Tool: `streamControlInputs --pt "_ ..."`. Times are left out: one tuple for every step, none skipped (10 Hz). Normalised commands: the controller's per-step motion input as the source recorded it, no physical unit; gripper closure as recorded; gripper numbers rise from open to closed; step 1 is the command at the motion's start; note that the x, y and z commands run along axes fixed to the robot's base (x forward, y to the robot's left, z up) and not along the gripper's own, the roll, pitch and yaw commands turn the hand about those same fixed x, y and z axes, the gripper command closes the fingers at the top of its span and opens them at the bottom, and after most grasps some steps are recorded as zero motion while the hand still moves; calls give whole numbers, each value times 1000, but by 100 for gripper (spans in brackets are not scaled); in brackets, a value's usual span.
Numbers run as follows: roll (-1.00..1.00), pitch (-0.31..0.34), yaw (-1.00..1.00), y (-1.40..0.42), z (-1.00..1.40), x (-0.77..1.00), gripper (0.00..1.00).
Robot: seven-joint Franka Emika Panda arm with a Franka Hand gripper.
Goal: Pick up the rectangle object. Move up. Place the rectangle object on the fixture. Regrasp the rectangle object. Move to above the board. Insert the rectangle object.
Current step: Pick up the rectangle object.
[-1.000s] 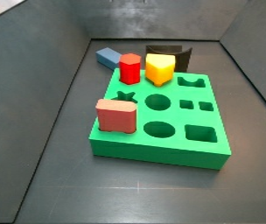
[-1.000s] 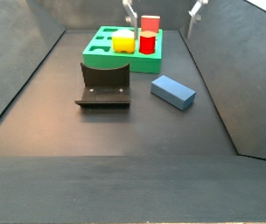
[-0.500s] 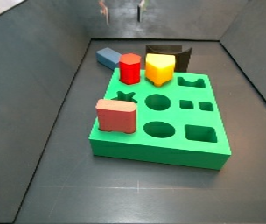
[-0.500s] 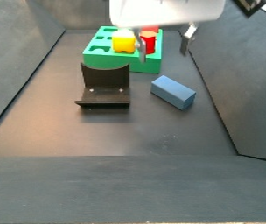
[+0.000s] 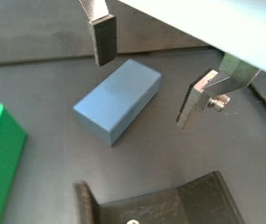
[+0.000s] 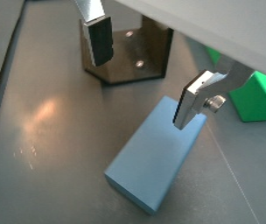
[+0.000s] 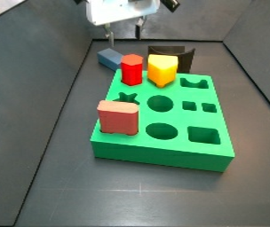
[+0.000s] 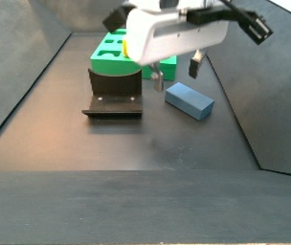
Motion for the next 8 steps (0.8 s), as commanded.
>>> streamControlInputs --pt "140 -17 629 0 -520 -280 0" --pt "181 0 474 66 -554 -566 0" --pt "116 0 340 189 -449 -609 0" --pt "104 0 249 249 -357 -531 0" --pt "29 0 194 189 -283 -446 0" --pt "17 -59 163 77 -437 -314 0" --pt "-40 0 0 117 0 -11 0" --pt "0 -19 20 0 -466 80 0"
